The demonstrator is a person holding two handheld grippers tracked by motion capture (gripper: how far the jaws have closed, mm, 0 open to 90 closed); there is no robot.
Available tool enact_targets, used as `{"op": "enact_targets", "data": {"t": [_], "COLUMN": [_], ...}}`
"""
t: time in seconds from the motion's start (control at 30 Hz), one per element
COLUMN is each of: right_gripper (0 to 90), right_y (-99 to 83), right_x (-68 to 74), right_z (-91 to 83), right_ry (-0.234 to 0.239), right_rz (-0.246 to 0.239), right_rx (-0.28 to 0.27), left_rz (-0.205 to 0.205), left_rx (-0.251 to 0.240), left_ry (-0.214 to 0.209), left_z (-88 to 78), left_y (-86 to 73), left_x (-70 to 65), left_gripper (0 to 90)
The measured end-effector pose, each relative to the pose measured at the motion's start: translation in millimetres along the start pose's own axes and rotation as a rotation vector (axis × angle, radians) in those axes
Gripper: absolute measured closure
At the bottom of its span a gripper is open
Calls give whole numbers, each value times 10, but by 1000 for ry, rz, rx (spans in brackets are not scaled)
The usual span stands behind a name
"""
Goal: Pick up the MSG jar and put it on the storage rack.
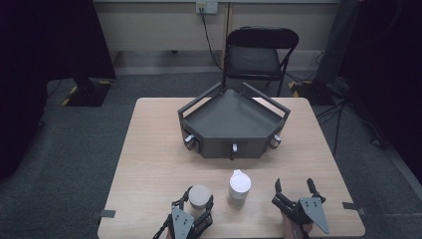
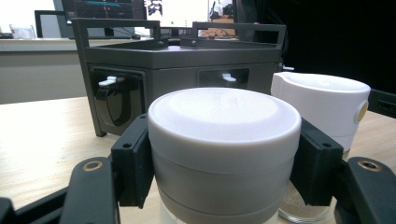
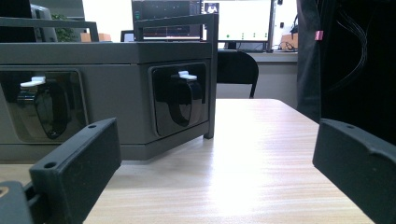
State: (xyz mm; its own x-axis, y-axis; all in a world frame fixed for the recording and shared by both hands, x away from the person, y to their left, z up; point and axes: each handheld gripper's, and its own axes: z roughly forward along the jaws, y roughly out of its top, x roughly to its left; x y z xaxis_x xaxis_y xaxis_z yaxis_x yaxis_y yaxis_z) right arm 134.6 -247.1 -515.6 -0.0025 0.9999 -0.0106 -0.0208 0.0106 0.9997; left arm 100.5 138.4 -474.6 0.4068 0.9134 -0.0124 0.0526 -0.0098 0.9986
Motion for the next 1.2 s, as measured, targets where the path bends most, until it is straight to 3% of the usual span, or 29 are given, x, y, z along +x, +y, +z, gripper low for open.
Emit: {"op": "enact_targets", "data": {"t": [0.77,0.97,1.2], "right_gripper": [0,0,0], "right_y": [1,1,0], "right_x": [0,0,0], "right_z": [0,0,0], "right_ry": [0,0,0], "right_rz": [0,0,0], "right_rx": [0,0,0], "left_rz": [8,15,-11], "left_rx": [-6,-16,-14], "left_ry": [-35,-63,-77], "left_z": [53,70,115], "left_y": [106,155,237], "left_x": [123,178,218], "left_gripper": [343,343,343]}}
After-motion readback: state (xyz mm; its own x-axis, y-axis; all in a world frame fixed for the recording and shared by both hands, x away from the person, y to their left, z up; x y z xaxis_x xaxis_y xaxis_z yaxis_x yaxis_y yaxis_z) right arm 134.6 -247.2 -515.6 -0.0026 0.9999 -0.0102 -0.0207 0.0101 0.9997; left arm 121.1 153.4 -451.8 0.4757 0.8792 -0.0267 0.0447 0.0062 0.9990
